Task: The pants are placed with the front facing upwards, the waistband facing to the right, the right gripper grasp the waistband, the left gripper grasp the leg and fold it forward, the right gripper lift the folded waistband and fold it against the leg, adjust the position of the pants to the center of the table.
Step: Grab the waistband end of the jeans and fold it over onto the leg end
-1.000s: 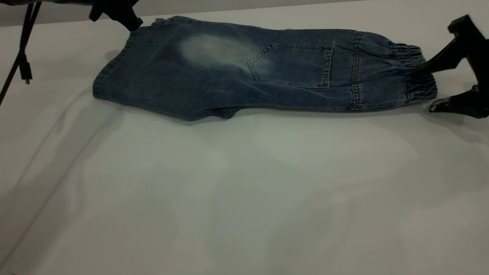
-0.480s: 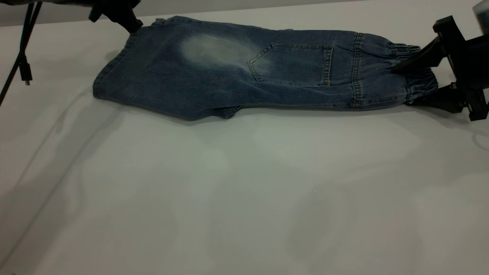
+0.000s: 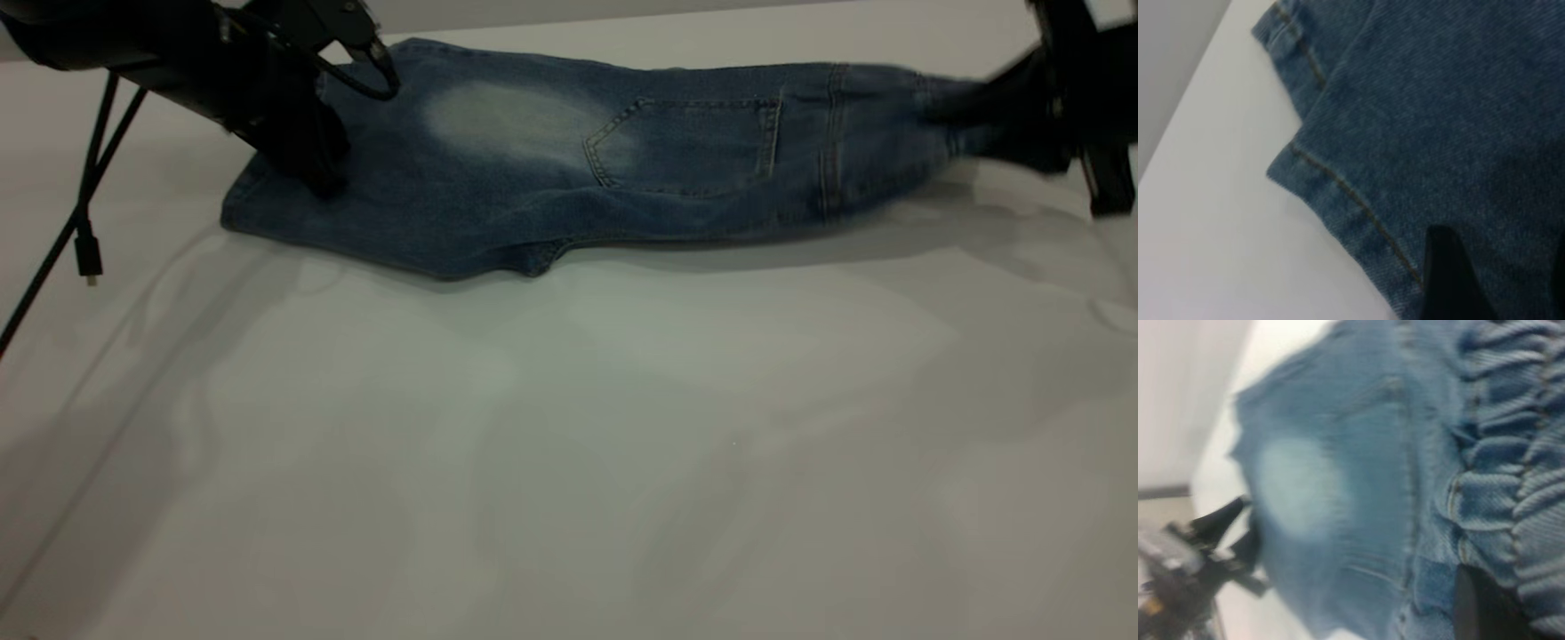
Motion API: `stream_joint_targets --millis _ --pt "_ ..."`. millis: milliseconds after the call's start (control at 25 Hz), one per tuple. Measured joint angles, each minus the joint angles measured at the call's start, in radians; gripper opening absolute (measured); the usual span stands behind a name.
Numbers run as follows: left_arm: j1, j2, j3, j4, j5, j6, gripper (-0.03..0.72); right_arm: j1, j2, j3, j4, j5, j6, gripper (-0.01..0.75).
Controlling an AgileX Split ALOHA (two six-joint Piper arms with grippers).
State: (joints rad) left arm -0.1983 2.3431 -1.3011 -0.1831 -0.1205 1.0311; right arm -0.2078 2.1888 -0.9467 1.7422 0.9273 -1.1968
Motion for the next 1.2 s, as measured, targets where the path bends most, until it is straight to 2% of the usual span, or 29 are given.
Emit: stream_joint_targets --millis 320,400,640,840,1040,1120,1200 --pt "-0.096 0.016 -0.002 0.000 0.017 -0.011 0.344 0.014 -0.148 -0.026 -0.001 0.131 -0.012 0.083" --pt "-0.123 0.016 -0.001 0.000 0.024 -0.034 0.344 0.036 -0.150 -0.046 -0.001 0.178 -0.011 0.083" --pt "-0.201 0.013 0.000 -0.001 0.059 -0.081 0.344 0.132 -0.149 -0.098 -0.002 0.204 -0.008 0.083" --pt "-0.165 -0.026 0.005 -0.033 0.121 -0.104 0.347 0.123 -0.148 -0.098 0.003 0.206 -0.001 0.083" --pt "-0.149 -0.088 0.007 -0.026 0.121 -0.098 0.353 0.130 -0.148 -0.098 -0.001 0.221 -0.001 0.083" --pt "-0.153 -0.093 0.005 -0.026 0.093 -0.098 0.353 0.130 -0.148 -0.098 0.001 0.256 -0.001 0.083" --pt "-0.153 -0.089 0.005 -0.026 0.145 -0.098 0.353 0.139 -0.148 -0.098 0.002 0.294 -0.001 0.083"
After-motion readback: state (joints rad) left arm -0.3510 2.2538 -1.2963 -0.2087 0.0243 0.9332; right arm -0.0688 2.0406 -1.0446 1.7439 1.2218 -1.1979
